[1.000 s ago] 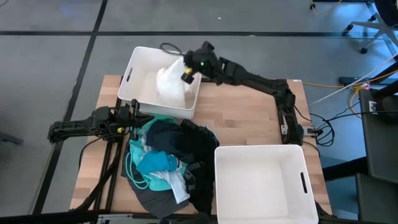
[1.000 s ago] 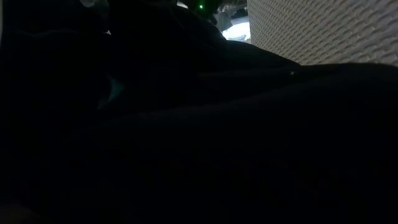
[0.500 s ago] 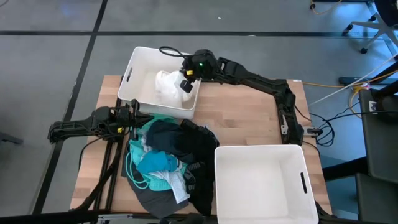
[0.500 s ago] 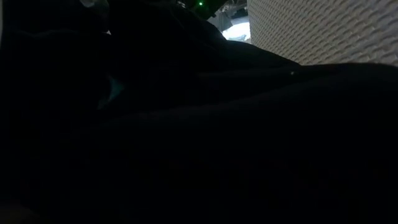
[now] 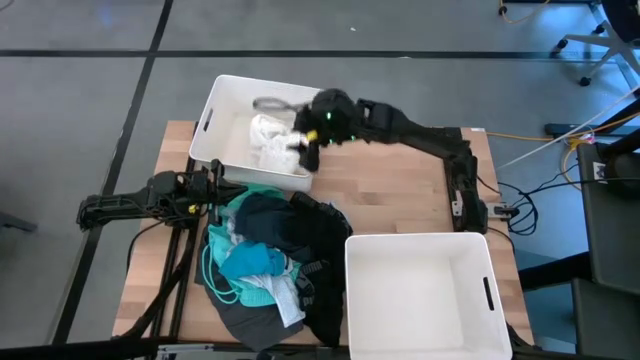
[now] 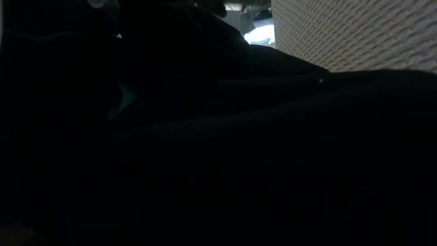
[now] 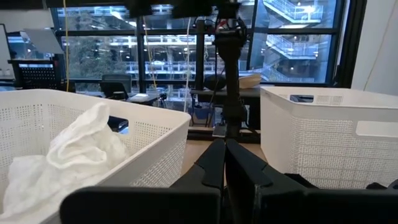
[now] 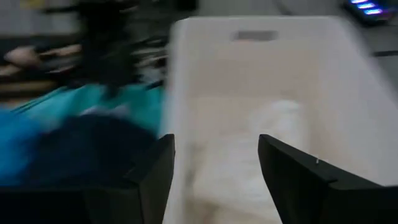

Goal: Sort clothes
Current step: Put the black boxer into the top white bin

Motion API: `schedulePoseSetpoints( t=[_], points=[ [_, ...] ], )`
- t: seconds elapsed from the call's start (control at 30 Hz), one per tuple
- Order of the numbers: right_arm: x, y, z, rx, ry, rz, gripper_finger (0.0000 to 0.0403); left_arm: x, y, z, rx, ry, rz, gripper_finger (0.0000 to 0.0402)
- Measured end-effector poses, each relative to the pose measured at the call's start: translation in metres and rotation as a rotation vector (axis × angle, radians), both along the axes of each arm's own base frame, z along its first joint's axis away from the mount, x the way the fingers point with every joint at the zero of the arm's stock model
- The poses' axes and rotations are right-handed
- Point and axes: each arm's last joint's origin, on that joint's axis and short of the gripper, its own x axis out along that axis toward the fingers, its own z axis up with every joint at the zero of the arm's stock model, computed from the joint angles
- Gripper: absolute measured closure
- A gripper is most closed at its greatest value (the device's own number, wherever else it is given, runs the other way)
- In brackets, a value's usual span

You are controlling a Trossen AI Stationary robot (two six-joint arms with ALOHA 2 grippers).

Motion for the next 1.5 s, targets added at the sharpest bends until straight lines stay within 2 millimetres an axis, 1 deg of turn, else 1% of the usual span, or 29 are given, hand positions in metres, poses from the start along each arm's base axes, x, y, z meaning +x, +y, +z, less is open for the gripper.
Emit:
schedulePoseSetpoints(
  t=[0.1, 0.23, 0.37, 0.53, 0.67, 0.77, 0.87, 0.93, 1.0, 1.17, 1.33, 1.43, 1.5],
  points=[
    [0.002, 0.038, -0.008, 0.011, 0.071, 0.088, 0.0169, 0.000, 0.000, 0.000, 0.003, 0.005, 0.001, 0.0398],
    [-0.001, 0.089, -0.014, 0.010, 0.151, 0.207, 0.0169, 0.000, 0.000, 0.000, -0.004, 0.004, 0.000, 0.0398],
    [-0.004, 0.134, -0.030, 0.006, 0.251, 0.307, 0.0169, 0.000, 0.000, 0.000, -0.004, 0.004, 0.000, 0.0398],
    [-0.008, 0.177, -0.051, 0.019, 0.318, 0.378, 0.0168, 0.000, 0.000, -0.001, -0.004, 0.005, 0.000, 0.0398],
    [-0.010, 0.201, -0.077, 0.023, 0.394, 0.412, 0.0168, 0.000, 0.000, -0.001, -0.004, 0.005, 0.000, 0.0398],
    [-0.009, 0.211, -0.094, 0.035, 0.407, 0.416, 0.0168, 0.000, 0.000, -0.001, -0.004, 0.006, -0.001, 0.0398],
    [-0.005, 0.217, -0.111, 0.049, 0.398, 0.411, 0.0168, 0.000, 0.000, -0.001, -0.005, 0.006, -0.001, 0.0398],
    [-0.004, 0.219, -0.124, 0.057, 0.402, 0.404, 0.0168, 0.000, 0.000, -0.001, -0.007, 0.006, -0.001, 0.0398],
    [-0.002, 0.219, -0.132, 0.077, 0.397, 0.385, 0.0168, 0.000, 0.000, -0.001, -0.008, 0.006, -0.001, 0.0398],
    [0.000, 0.220, -0.146, 0.117, 0.392, 0.385, 0.0168, 0.000, 0.000, -0.001, -0.008, 0.006, -0.001, 0.0398],
    [0.003, 0.223, -0.150, 0.191, 0.358, 0.383, 0.0168, 0.000, 0.000, -0.001, -0.008, 0.006, -0.001, 0.0398],
    [0.006, 0.224, -0.155, 0.220, 0.348, 0.358, 0.0168, 0.000, 0.000, -0.001, -0.009, 0.006, -0.001, 0.0398],
    [0.007, 0.224, -0.161, 0.232, 0.372, 0.340, 0.0168, 0.000, 0.000, -0.001, -0.012, 0.006, -0.002, 0.0398]
  ],
)
